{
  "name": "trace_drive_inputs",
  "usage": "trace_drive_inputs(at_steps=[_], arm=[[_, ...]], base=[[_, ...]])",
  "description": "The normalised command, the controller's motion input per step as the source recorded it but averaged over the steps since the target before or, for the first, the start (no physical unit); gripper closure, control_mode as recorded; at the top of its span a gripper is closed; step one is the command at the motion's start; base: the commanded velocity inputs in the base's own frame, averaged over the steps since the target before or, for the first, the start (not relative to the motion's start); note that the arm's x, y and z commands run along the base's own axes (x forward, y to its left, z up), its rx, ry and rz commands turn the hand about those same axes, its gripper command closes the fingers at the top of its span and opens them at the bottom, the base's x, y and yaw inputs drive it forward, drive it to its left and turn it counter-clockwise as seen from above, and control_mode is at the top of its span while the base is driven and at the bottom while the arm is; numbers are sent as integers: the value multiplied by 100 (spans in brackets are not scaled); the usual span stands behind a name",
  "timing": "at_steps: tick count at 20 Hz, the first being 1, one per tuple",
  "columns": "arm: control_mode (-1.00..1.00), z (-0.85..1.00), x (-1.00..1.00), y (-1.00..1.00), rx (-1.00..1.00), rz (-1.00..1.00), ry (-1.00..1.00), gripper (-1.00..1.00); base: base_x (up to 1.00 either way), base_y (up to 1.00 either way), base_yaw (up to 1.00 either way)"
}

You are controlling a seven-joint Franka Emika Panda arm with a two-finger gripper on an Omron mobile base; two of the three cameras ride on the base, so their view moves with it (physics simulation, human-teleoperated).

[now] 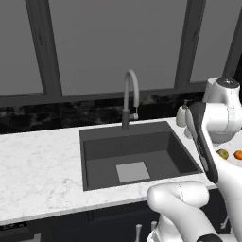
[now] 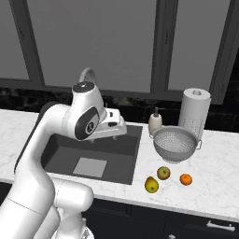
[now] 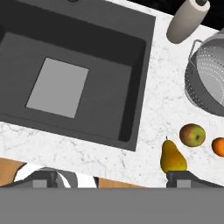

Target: Put the colander in the sink, put the pear, tangerine, apple in the colander, and turn on the sink faucet and pour water over the colander.

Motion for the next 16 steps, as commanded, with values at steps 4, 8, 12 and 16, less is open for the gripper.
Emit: trace_drive_inputs(at_steps=[4, 8, 12, 16], arm=[[-100, -17, 19, -39, -12, 2, 8, -100], [-100, -12, 45, -38, -16, 0, 8, -100], [-100, -14, 53, -44, -15, 0, 5, -100], [-100, -19, 60, -58, -4, 0, 11, -100]], base=[[0, 0, 0], [0, 0, 0], [0, 0, 0], [0, 0, 0]])
